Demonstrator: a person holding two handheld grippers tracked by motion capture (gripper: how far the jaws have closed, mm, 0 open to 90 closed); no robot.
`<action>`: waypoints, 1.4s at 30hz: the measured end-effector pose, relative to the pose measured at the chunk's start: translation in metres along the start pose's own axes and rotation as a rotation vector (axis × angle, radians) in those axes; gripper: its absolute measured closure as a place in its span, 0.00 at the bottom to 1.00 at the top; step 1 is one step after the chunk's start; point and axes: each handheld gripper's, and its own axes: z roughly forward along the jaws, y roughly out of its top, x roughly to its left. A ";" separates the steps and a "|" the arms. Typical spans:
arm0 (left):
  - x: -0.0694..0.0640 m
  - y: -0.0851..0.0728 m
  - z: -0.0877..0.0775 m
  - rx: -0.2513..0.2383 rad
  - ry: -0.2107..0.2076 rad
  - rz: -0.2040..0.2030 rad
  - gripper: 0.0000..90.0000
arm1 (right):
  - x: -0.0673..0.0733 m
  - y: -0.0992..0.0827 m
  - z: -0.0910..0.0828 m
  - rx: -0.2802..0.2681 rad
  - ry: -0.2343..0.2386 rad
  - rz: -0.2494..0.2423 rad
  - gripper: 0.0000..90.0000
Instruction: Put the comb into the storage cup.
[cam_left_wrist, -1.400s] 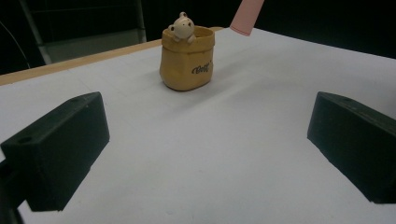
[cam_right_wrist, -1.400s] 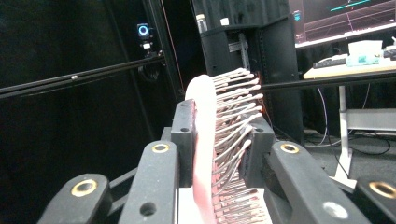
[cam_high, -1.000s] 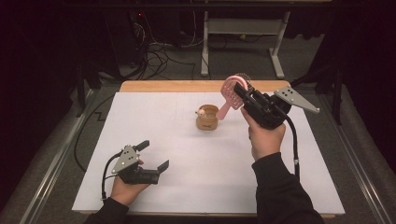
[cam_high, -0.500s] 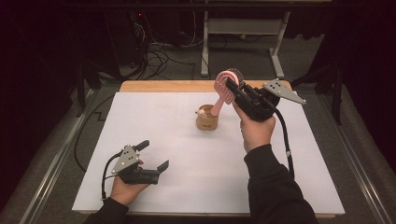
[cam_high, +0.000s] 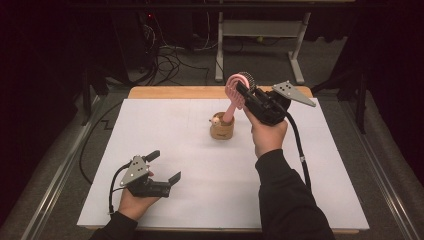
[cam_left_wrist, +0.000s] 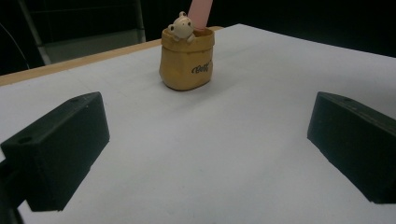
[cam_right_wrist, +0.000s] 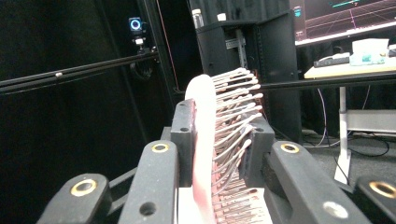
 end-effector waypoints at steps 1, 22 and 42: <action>0.000 0.000 0.000 0.000 0.000 0.000 0.00 | 0.000 0.000 0.001 0.001 -0.002 0.001 0.81; 0.002 0.000 -0.001 -0.010 0.004 -0.011 0.00 | -0.002 -0.010 0.018 0.033 -0.014 0.016 0.81; 0.002 -0.001 -0.001 -0.006 0.001 -0.018 0.00 | 0.000 -0.023 0.032 0.059 -0.007 0.022 0.81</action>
